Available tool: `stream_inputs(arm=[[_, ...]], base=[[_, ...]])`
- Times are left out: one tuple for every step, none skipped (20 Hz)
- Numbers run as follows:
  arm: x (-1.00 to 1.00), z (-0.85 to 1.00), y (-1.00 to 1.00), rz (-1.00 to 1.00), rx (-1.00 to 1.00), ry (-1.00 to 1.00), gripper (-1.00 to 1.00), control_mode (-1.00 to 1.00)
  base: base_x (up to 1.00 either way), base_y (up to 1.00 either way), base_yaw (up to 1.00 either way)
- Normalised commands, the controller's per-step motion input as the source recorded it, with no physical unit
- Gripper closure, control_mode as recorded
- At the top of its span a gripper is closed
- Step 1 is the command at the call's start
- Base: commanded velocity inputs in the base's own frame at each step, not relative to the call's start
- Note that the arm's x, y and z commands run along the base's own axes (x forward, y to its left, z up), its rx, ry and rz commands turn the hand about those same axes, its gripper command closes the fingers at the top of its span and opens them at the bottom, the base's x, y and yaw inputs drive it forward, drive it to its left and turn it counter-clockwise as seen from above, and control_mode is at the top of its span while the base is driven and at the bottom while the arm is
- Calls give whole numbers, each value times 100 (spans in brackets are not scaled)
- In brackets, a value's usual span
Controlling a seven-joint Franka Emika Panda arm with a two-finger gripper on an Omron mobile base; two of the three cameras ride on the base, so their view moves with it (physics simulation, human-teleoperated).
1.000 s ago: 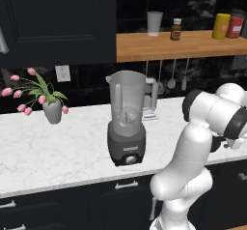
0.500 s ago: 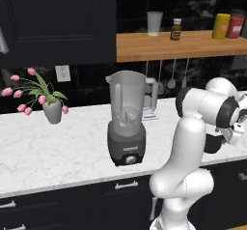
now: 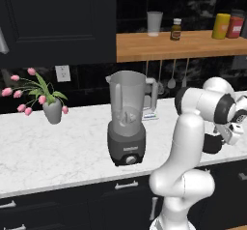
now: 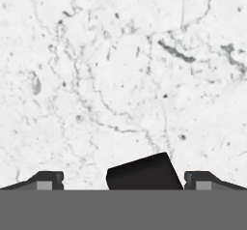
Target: Close the lid blender by securely placing the lid on top.
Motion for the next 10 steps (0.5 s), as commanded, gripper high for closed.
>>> stream_inputs(arm=[[-3, -56, 0, 9, 0, 0, -100, -100], [-5, -59, 4, 10, 0, 0, -100, -100], [-9, -58, 4, 10, 0, 0, -100, -100], [-10, -56, 13, 10, 0, 0, -100, -100], [-4, -51, 16, 9, 0, 0, -100, -100], [-6, -49, 27, 8, 0, 0, -100, -100], [-19, -46, 41, 8, 0, 0, 100, -100], [-5, -36, 49, 8, 0, 0, 100, -100], [-11, -31, 55, 9, 0, 0, 100, -100], [0, -19, 48, 7, 0, 0, 100, -100]], base=[[0, 0, 0], [0, 0, 0], [0, 0, 0], [0, 0, 0], [0, 0, 0], [0, 0, 0], [0, 0, 0], [0, 0, 0], [0, 0, 0], [0, 0, 0]])
